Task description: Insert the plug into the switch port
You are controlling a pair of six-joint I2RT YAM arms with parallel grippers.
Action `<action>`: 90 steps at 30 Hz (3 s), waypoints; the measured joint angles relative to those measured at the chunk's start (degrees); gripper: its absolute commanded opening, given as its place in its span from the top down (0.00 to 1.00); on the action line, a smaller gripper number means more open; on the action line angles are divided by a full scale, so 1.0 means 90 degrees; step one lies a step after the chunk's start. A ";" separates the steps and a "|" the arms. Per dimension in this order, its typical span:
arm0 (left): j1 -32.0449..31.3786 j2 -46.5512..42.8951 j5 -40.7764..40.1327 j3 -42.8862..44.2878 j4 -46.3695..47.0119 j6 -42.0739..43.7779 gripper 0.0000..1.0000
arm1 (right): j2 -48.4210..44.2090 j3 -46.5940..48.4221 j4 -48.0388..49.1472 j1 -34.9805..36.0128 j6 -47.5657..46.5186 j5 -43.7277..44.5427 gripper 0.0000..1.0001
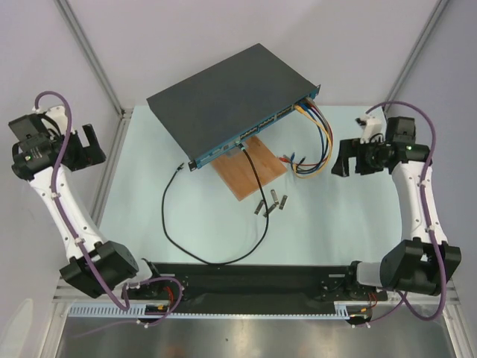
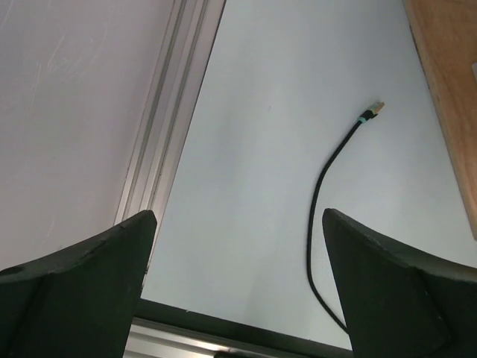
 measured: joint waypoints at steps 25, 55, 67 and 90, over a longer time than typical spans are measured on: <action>-0.0046 -0.2319 0.1059 -0.1120 0.2108 -0.2341 0.00 | 0.1418 -0.1610 0.1214 0.4114 0.1037 0.2302 0.39; -0.0109 -0.2244 0.0746 -0.1571 0.2256 -0.2637 0.00 | 0.3779 -0.0168 0.1855 0.3973 0.2931 0.2710 0.52; -0.0114 -0.2220 0.0685 -0.1571 0.2261 -0.2749 0.00 | 0.3779 -0.0170 0.1617 0.3937 0.2929 0.2633 0.62; -0.0119 -0.2220 0.0704 -0.1581 0.2263 -0.2718 0.00 | 0.3762 -0.0250 0.1411 0.3723 0.2710 0.1865 0.86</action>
